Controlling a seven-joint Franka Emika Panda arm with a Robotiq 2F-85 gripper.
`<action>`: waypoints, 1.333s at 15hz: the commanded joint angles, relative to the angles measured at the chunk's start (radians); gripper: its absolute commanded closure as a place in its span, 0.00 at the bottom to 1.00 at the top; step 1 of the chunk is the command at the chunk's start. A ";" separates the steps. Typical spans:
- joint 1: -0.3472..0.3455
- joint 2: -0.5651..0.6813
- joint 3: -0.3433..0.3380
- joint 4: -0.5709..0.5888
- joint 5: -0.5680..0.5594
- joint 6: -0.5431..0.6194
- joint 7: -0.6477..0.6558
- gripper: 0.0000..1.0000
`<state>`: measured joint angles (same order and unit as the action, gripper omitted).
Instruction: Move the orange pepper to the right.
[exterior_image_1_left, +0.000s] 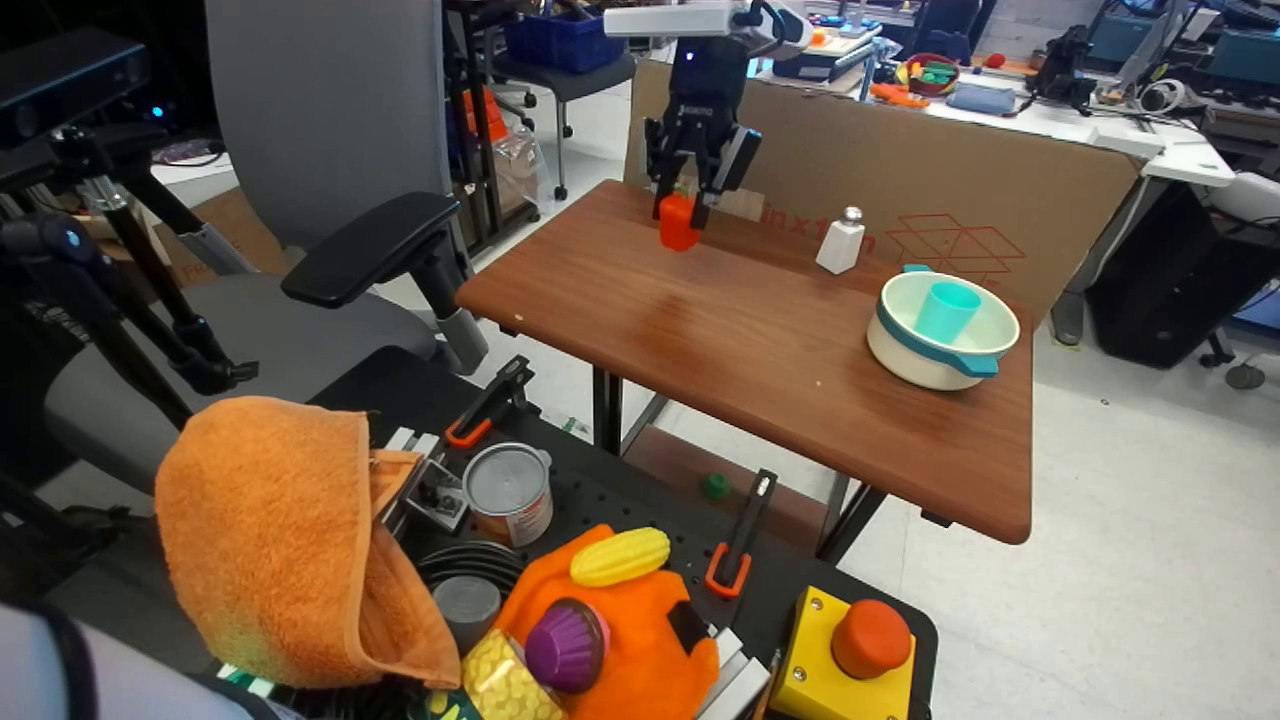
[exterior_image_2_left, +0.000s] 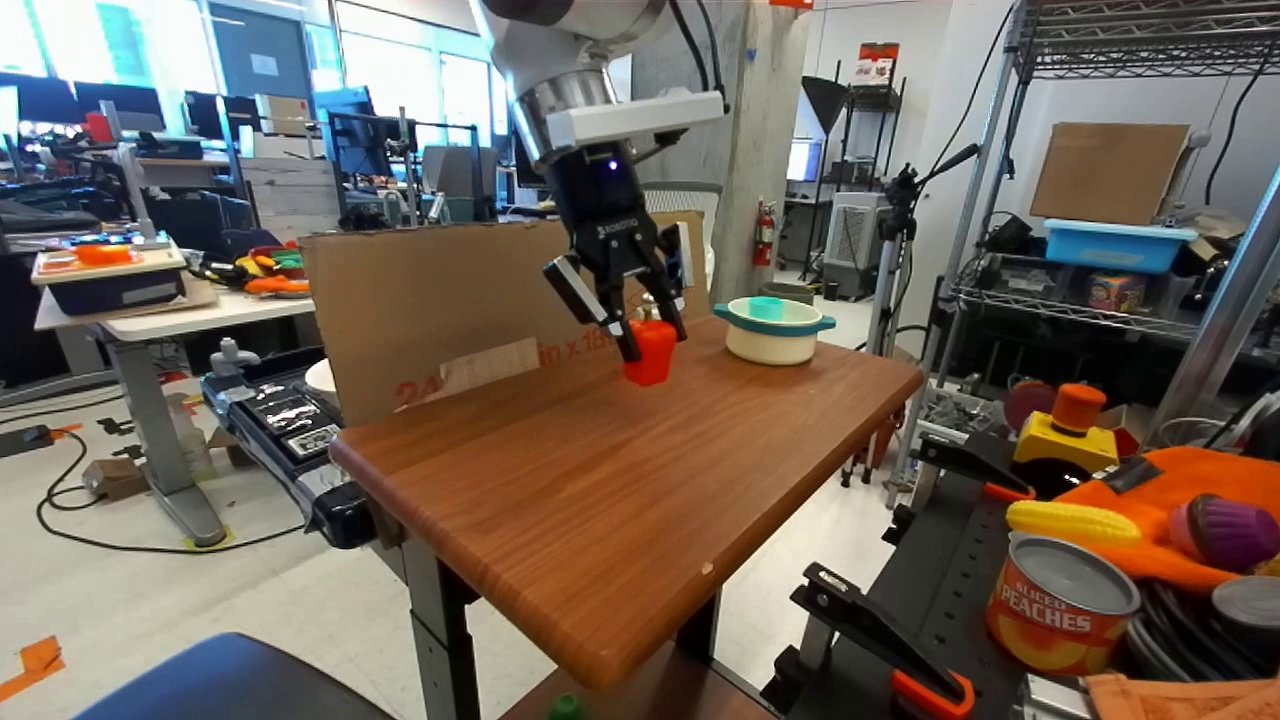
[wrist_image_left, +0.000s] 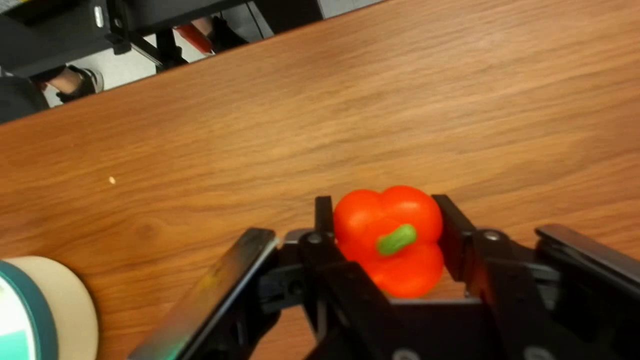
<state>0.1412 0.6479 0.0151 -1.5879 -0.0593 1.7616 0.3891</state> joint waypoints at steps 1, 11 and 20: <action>-0.037 0.001 -0.038 -0.032 0.034 -0.054 0.008 0.75; -0.082 0.090 -0.092 -0.033 0.043 -0.050 0.066 0.75; -0.072 -0.119 -0.038 -0.168 0.032 -0.021 -0.117 0.00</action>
<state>0.0653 0.6822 -0.0457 -1.6436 -0.0320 1.7133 0.3533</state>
